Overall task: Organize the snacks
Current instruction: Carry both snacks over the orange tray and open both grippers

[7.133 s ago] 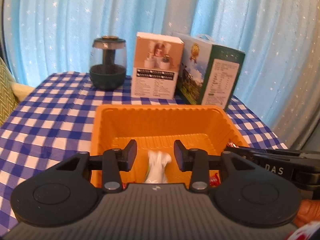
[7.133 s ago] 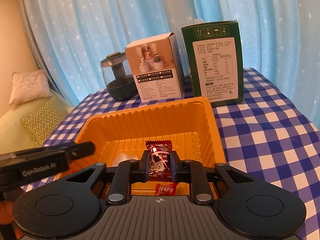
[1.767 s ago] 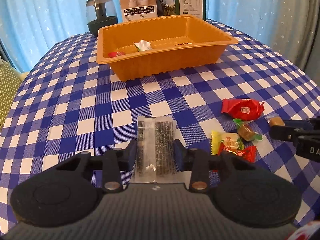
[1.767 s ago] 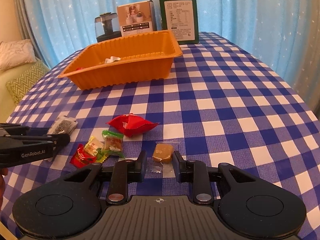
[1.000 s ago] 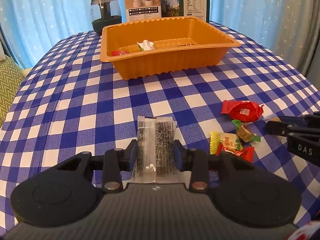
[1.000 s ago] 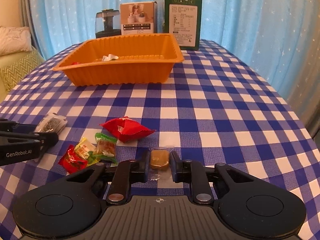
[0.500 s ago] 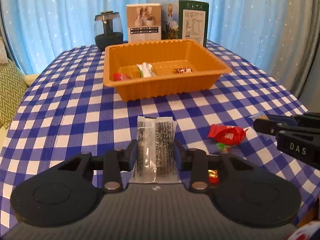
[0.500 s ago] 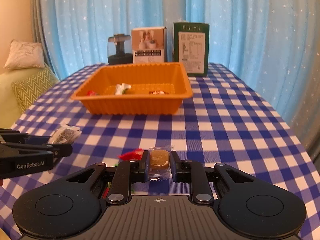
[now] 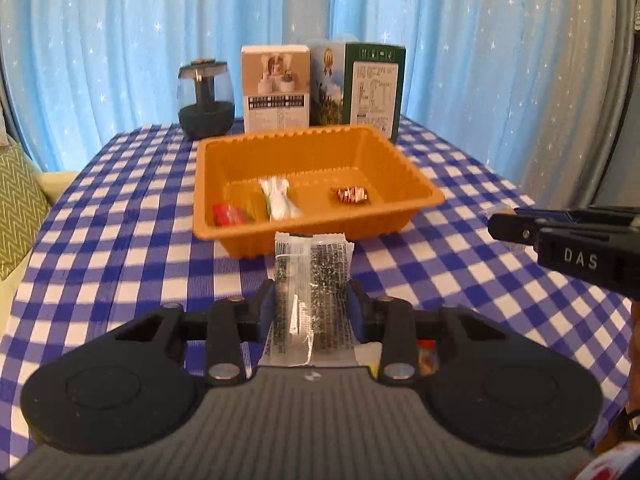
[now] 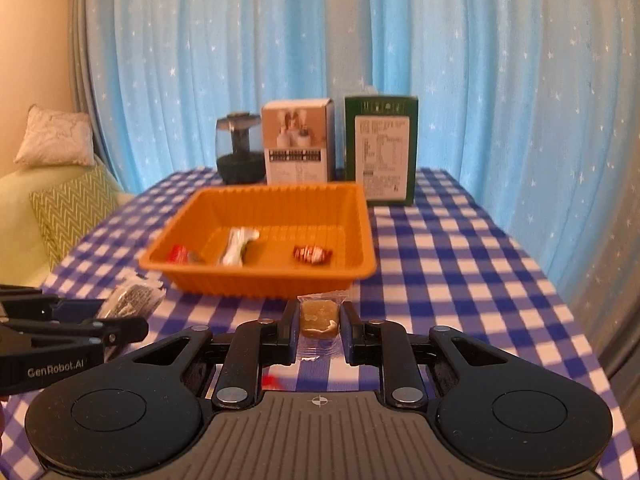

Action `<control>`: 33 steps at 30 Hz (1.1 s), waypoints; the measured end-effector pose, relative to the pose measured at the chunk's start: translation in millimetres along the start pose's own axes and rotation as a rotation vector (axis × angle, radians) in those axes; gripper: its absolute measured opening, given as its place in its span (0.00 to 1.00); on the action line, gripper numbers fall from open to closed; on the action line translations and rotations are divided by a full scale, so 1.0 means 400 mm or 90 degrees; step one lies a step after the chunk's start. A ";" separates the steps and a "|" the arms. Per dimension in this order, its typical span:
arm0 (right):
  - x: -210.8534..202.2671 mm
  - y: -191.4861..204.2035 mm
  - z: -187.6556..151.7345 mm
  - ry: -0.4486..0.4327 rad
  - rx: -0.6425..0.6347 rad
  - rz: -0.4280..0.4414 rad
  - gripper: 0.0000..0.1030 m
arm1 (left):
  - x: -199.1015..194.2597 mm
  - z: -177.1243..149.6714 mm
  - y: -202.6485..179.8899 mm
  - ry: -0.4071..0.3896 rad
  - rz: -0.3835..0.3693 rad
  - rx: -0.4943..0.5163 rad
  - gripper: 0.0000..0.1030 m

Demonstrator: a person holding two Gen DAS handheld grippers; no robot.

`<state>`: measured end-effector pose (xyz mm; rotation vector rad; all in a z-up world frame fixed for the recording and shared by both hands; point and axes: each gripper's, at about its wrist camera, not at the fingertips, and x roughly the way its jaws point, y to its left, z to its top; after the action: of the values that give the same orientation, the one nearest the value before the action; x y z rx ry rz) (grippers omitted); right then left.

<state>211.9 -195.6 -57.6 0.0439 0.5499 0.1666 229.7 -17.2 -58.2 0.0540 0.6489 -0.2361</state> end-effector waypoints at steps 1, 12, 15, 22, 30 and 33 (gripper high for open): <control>0.004 -0.002 0.013 -0.005 0.001 0.003 0.21 | 0.003 0.010 0.002 -0.005 0.001 0.001 0.33; 0.108 -0.039 0.108 -0.014 0.043 0.027 0.21 | 0.065 0.125 0.031 -0.044 0.009 -0.005 0.33; 0.143 -0.042 0.128 -0.010 0.044 0.032 0.21 | 0.089 0.148 0.038 -0.049 0.009 -0.011 0.33; 0.227 -0.033 0.159 0.007 0.037 0.040 0.21 | 0.158 0.188 0.049 -0.046 0.010 -0.020 0.33; 0.310 -0.028 0.183 0.018 0.024 0.044 0.21 | 0.235 0.223 0.080 -0.038 0.015 -0.043 0.33; 0.335 -0.033 0.187 0.025 0.025 0.045 0.21 | 0.257 0.233 0.092 -0.033 0.015 -0.051 0.33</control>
<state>365.4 -185.8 -64.2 0.0986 0.5916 0.2252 372.9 -13.5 -47.0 -0.0209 0.6051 -0.1881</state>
